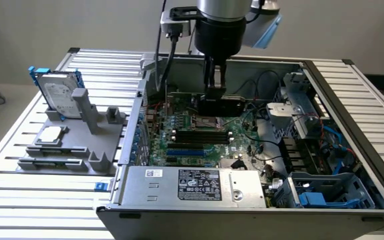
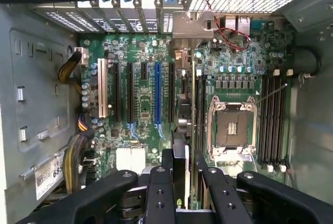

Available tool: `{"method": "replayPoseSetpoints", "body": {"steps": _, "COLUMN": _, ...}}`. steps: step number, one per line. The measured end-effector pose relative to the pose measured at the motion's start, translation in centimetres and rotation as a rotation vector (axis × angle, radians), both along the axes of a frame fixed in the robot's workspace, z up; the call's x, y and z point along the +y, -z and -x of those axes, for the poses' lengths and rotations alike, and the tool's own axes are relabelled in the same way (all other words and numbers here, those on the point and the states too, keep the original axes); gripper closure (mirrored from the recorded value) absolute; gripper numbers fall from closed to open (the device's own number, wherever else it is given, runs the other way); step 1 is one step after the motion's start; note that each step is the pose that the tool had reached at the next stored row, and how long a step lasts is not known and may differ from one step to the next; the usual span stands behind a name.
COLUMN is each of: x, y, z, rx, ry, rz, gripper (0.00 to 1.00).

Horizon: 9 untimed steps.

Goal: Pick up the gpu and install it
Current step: 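Insert the gpu into the slot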

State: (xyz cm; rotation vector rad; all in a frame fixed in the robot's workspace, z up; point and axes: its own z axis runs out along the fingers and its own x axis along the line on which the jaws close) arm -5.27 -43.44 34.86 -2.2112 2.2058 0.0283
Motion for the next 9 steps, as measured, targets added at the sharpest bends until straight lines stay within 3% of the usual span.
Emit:
{"method": "replayPoseSetpoints", "body": {"steps": 5, "x": -0.05, "y": 0.12, "z": 1.0, "rx": -0.0052, "ry": -0.01, "rz": 0.0005, "gripper": 0.74}}
{"method": "replayPoseSetpoints", "body": {"steps": 9, "x": -0.45, "y": 0.4, "z": 1.6, "rx": -0.0076, "ry": -0.012, "rz": 0.0004, "gripper": 0.74}}
